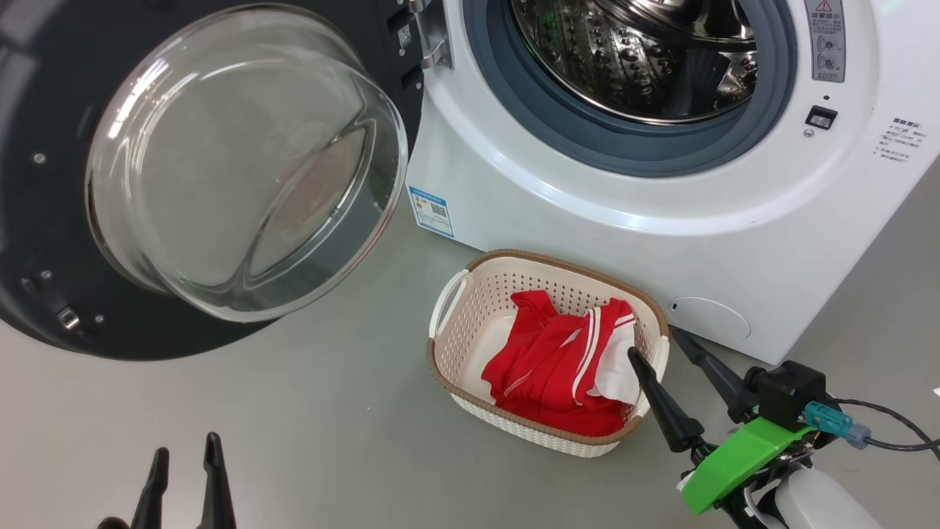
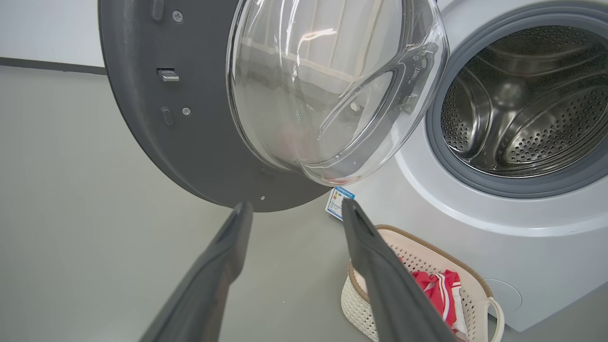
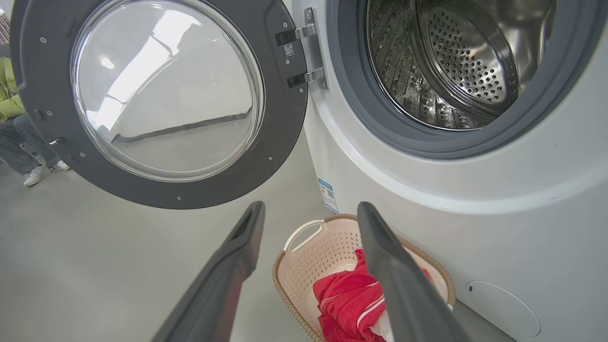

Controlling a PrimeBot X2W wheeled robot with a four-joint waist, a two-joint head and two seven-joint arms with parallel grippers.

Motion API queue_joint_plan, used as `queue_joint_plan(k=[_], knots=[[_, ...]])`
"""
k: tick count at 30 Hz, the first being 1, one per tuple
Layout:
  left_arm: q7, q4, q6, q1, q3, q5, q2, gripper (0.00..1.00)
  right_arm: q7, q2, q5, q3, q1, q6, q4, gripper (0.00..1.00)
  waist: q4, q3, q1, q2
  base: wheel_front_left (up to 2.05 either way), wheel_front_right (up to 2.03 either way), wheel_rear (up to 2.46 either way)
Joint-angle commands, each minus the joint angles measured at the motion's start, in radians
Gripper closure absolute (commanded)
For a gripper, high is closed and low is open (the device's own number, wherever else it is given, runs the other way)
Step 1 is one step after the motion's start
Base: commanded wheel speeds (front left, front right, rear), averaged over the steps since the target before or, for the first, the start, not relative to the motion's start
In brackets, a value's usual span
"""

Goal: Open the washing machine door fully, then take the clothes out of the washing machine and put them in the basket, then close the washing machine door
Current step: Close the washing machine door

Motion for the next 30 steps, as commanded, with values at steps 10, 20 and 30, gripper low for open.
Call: queue_joint_plan(k=[10,20,30], knots=[[-0.01,-0.105,0.006,-0.02,0.068,-0.088,0.015,1.0,-0.012,-0.011,0.012,0.031,-0.04,0.002,-0.015,0.0,0.001,0.005,0.0,0.0,0.0,0.0,0.0],[-0.01,-0.221,-0.043,-0.224,0.232,-0.098,0.046,1.0,-0.012,-0.027,0.01,0.033,-0.058,0.002,-0.015,0.0,0.004,0.035,0.0,0.0,0.0,0.0,0.0],[0.05,-0.016,-0.05,-0.589,0.344,-0.363,0.294,1.0,-0.012,-0.04,0.005,0.012,-0.06,0.002,-0.018,0.0,0.003,0.057,0.0,0.0,0.0,0.0,0.0]])
